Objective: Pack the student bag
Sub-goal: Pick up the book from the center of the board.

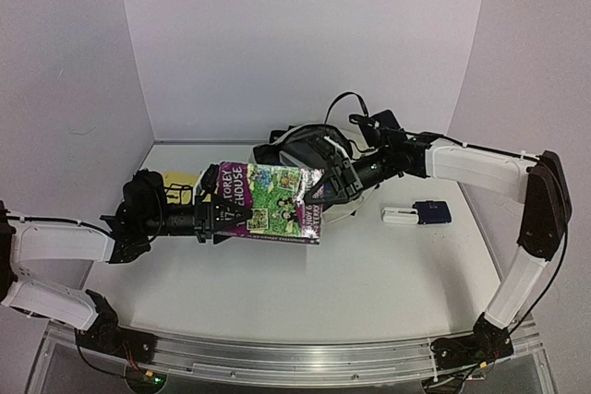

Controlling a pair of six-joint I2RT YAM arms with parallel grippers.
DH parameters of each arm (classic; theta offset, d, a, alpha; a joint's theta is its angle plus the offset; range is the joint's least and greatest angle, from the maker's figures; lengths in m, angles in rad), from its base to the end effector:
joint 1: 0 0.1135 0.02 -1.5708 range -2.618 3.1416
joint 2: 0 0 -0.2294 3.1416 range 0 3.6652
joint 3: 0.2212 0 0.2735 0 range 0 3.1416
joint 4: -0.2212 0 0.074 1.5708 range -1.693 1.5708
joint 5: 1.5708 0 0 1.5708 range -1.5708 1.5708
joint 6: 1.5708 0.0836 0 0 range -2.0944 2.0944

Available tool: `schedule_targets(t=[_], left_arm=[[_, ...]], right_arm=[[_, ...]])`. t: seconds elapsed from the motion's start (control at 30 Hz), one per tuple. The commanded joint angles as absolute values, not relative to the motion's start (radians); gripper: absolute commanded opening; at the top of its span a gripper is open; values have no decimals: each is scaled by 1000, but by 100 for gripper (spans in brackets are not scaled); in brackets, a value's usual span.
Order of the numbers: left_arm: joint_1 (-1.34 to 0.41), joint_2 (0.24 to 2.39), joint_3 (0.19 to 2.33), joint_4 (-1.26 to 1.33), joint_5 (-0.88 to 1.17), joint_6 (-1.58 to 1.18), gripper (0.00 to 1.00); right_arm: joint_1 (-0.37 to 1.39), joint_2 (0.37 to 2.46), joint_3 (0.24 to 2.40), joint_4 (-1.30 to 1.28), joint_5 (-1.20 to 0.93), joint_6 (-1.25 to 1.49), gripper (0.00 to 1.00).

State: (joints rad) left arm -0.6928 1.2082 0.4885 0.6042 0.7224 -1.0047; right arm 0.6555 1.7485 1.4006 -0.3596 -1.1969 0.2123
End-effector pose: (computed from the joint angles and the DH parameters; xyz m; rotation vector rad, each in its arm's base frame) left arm 0.2068 -0.2435 0.1815 0.3434 2.0168 -1.7802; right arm 0.2786 0.3124 0.2368 -1.1683 2.0127 1.8036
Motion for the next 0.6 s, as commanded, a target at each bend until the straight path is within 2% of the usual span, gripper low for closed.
schedule_targets(t=[0.0,0.23,0.3,0.43,0.57], left_arm=[[-667,1133,511,618,795,-1003,76],[-622,1115,520,548,856,-1008,78],[-617,1117,518,544,856,-1012,76],[-617,1153,520,630,890,-1048,64],[-617,1175,529,653,895,-1057,41]], right_arm=[[678,1690,1391,-335,-1302,216,0],[684,1683,1386,-336,-1309,219,0],[690,1682,1386,-337,-1305,218,0],[706,1699,1382,-339,-1292,208,0],[713,1725,1387,-345,-1207,204,0]])
